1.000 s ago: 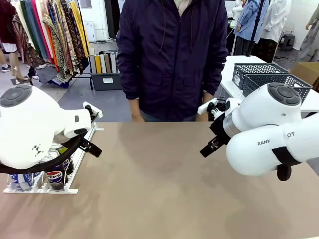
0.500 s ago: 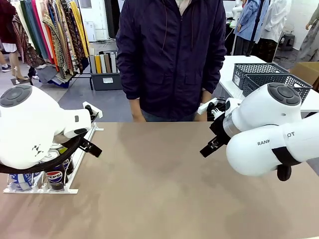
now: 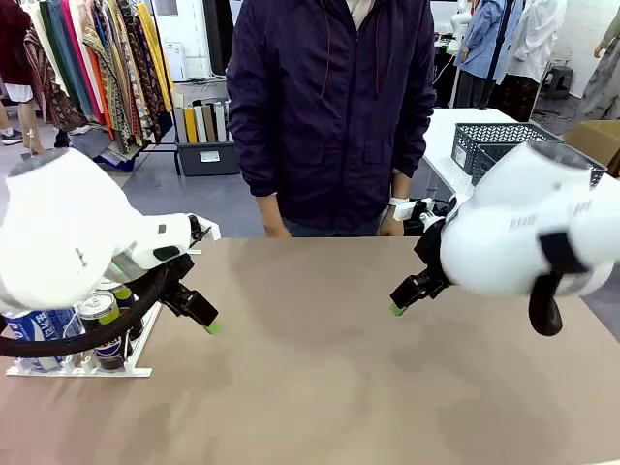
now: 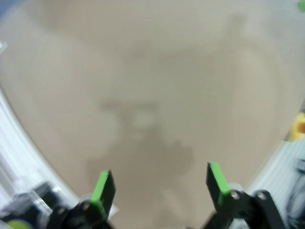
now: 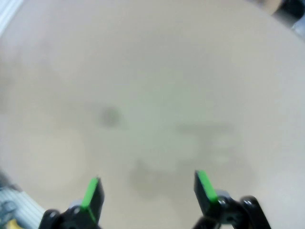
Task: Retrieve and store the cans from the dispenser.
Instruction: Pick up one can from the Automatic Can Dispenser and place it in the middle of the table.
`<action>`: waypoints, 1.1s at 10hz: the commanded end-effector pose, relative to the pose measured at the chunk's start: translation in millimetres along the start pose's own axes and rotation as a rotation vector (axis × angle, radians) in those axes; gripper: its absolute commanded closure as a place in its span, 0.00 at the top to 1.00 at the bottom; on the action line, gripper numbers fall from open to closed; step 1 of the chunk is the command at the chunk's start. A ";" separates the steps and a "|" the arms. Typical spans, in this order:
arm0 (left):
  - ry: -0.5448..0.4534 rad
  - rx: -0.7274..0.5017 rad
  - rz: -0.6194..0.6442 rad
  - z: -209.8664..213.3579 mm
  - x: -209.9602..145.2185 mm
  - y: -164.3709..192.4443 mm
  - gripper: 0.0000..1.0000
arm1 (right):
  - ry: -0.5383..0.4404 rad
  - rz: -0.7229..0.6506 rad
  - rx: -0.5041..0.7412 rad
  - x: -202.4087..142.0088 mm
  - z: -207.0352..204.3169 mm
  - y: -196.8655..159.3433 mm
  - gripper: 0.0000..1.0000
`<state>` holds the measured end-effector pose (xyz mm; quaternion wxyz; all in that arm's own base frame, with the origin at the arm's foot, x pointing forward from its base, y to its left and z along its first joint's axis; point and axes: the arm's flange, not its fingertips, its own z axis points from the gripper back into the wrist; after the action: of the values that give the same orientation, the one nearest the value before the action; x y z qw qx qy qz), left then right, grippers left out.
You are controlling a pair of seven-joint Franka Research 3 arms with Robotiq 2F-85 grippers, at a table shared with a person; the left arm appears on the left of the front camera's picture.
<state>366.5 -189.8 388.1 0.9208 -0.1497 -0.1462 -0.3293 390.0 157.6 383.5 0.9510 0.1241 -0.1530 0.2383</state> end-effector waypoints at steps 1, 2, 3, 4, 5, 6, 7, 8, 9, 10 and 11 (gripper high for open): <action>0.060 -0.224 0.144 46.7 -0.9 14.0 1.00 | -0.002 -0.247 0.378 3.2 56.7 -28.5 1.00; 0.051 -0.323 0.168 66.8 -3.0 14.2 1.00 | -0.028 -0.273 0.555 -5.0 81.7 -34.4 1.00; -0.010 -0.406 0.202 98.9 -10.0 22.7 1.00 | -0.082 -0.248 0.751 -20.2 114.2 -43.3 1.00; -0.150 -0.490 0.271 145.0 -25.8 42.6 1.00 | -0.163 -0.198 0.903 -43.7 148.1 -56.3 1.00; -0.385 -0.528 0.399 188.5 -49.3 78.0 1.00 | -0.222 -0.180 1.007 -70.9 172.3 -81.1 1.00; -0.557 -0.575 0.478 214.4 -78.4 107.0 1.00 | -0.288 -0.245 1.042 -93.2 181.2 -111.4 1.00; -0.707 -0.612 0.558 228.7 -109.6 132.6 1.00 | -0.368 -0.321 1.081 -118.9 184.9 -141.1 1.00; -0.803 -0.633 0.621 237.0 -140.9 152.6 1.00 | -0.447 -0.389 1.120 -146.2 187.5 -165.2 1.00; -0.899 -0.655 0.673 239.6 -169.9 171.5 1.00 | -0.539 -0.447 1.137 -170.7 189.0 -188.1 1.00; -1.009 -0.674 0.735 241.0 -198.3 189.6 1.00 | -0.627 -0.476 1.146 -191.0 187.3 -205.4 1.00; -1.083 -0.670 0.751 241.8 -219.2 198.0 1.00 | -0.660 -0.499 1.138 -199.5 183.4 -211.5 1.00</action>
<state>291.3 182.8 511.6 0.6991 -0.5924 -0.3818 0.1201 272.9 -171.3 450.0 0.6855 0.6924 -0.2252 -0.0021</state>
